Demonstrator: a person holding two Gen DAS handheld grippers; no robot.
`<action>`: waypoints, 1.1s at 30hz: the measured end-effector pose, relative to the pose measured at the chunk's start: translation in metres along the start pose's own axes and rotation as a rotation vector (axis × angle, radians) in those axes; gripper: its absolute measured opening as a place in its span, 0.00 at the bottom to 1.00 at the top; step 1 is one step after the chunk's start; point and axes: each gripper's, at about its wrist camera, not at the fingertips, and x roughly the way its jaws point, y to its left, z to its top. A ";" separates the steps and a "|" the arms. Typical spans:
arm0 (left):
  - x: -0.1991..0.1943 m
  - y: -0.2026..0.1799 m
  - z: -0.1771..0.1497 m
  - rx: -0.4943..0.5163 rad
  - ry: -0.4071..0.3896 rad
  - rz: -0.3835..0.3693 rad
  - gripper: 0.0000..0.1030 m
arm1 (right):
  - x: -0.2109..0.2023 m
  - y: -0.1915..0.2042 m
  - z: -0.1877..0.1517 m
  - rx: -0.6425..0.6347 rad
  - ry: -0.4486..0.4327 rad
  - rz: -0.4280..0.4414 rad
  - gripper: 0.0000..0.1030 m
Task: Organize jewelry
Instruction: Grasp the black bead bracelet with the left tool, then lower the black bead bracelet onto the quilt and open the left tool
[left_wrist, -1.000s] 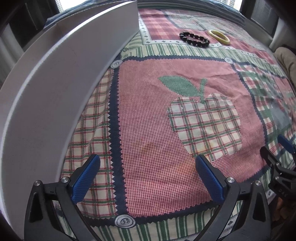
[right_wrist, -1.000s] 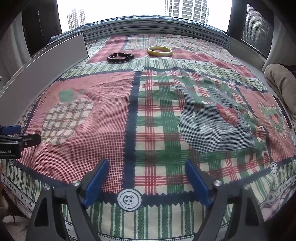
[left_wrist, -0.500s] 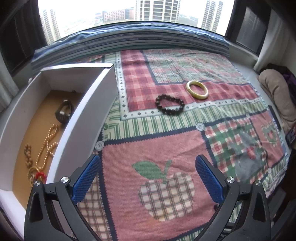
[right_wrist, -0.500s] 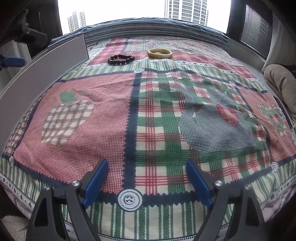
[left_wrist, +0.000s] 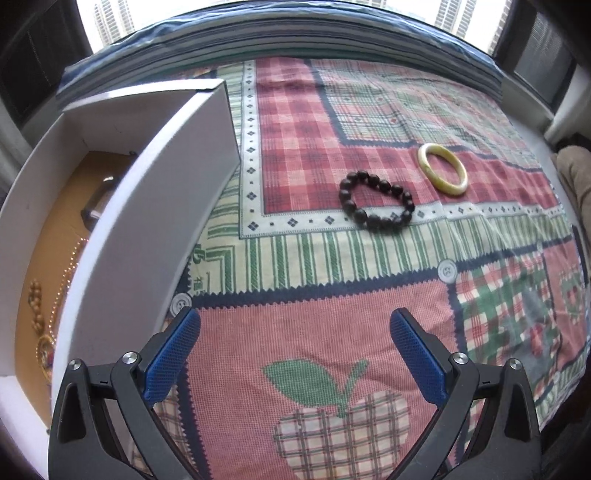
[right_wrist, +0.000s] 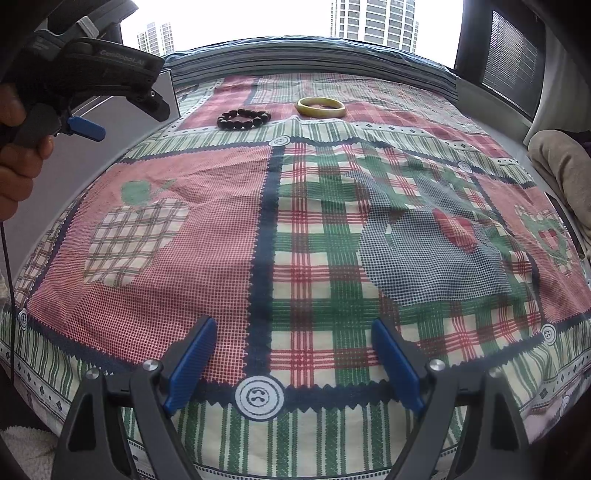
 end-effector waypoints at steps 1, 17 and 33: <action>-0.003 0.005 0.008 -0.032 -0.011 -0.003 0.99 | 0.000 0.000 0.000 -0.001 0.000 0.000 0.86; 0.095 -0.045 0.071 0.035 0.015 0.114 0.89 | 0.000 0.001 -0.001 -0.007 -0.001 0.004 0.87; 0.030 0.019 -0.043 -0.035 0.082 -0.172 0.10 | 0.000 0.001 -0.001 -0.009 -0.011 0.005 0.89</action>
